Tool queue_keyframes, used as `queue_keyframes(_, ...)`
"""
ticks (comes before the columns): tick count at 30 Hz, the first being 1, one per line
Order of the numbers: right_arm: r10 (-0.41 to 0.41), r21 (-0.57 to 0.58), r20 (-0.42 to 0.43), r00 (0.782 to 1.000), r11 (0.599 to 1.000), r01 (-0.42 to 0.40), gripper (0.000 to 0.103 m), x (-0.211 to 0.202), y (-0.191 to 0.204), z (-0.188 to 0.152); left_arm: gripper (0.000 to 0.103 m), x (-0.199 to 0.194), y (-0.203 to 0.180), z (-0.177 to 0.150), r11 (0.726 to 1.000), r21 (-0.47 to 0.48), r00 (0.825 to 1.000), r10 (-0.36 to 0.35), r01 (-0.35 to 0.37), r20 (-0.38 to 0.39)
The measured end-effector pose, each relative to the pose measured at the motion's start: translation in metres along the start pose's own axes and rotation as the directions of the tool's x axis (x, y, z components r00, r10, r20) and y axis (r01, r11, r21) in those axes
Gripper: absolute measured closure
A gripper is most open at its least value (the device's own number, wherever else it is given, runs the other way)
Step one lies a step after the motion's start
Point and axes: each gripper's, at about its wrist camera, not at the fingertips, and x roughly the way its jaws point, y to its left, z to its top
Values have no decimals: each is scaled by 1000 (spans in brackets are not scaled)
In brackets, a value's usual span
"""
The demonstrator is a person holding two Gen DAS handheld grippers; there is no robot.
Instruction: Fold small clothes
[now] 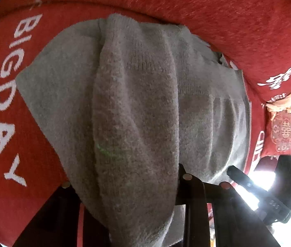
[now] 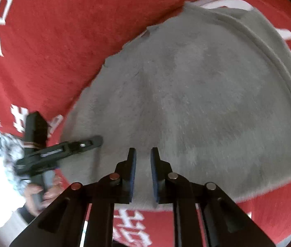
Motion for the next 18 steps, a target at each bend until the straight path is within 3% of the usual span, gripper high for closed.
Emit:
queue_keyframes(3, -70, -56, -65, 995, 996, 67, 92, 28, -1, -5, 72, -3, -10, -3, 997, 30, 997, 68, -69, 43)
queue_keyframes(6, -95, -125, -46, 994, 988, 88, 94, 28, 5, -4, 75, -10, -27, -5, 991, 57, 990, 113, -119, 89)
queue_keyframes(8, -75, -125, -64, 995, 990, 66, 94, 26, 1, -2, 75, -19, -43, -6, 991, 73, 987, 107, -116, 122)
queue_keyframes(12, 39, -43, -103, 994, 998, -44, 93, 9, -28, 3, 77, -41, -87, -2, 987, 114, 978, 89, -112, 187)
queue_keyframes(18, 124, 59, -12, 992, 991, -123, 87, -43, -74, 15, 77, -52, -189, 4, 958, 259, 967, 60, -126, 246)
